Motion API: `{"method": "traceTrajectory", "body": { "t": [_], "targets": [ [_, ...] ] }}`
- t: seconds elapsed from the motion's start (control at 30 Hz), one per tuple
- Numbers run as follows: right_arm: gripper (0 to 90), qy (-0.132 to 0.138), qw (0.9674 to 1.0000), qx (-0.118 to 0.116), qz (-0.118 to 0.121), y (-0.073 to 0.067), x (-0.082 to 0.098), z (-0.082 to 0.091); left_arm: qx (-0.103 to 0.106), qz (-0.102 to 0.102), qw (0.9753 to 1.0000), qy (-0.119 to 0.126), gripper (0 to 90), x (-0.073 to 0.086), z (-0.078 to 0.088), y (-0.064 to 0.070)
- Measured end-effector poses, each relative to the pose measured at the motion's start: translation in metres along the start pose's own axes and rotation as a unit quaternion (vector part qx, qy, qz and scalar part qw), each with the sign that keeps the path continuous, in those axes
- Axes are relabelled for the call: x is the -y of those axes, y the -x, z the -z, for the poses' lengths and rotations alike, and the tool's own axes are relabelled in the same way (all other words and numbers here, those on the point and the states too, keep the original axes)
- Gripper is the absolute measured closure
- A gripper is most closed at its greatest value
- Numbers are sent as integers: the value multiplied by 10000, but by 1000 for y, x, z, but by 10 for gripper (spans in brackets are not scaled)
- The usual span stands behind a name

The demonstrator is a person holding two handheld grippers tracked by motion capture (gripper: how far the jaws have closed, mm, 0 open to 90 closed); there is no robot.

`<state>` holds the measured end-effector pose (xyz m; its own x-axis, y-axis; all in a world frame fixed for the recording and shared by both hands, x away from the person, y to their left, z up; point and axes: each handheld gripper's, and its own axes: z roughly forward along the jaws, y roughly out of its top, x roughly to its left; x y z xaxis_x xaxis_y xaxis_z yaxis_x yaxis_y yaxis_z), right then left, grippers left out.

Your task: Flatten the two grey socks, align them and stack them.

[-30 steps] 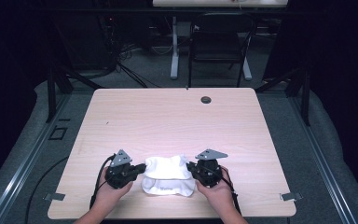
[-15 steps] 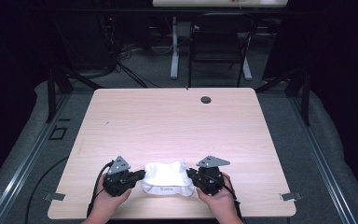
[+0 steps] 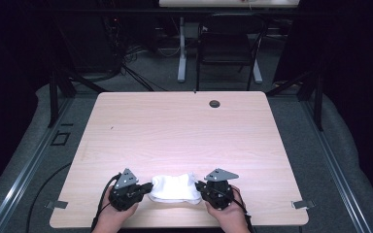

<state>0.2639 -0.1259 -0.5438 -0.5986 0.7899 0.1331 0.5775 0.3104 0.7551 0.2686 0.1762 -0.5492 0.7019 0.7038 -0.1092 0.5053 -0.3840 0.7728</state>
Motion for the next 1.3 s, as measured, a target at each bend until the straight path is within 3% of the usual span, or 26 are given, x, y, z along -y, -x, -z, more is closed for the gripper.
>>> {"method": "traceTrajectory", "body": {
  "t": [0.37,1.03,1.3],
  "targets": [
    [858,-68,9999,-13,-91,3,5,-7,15,-8,9999,-157,872,3,-6,1],
    [855,-211,9998,18,-47,6,8,-14,-37,-175,9991,-393,870,8,-13,4],
    [847,-271,9996,25,-35,6,10,-17,-77,-147,9988,-452,868,10,-16,3]
  ]
}}
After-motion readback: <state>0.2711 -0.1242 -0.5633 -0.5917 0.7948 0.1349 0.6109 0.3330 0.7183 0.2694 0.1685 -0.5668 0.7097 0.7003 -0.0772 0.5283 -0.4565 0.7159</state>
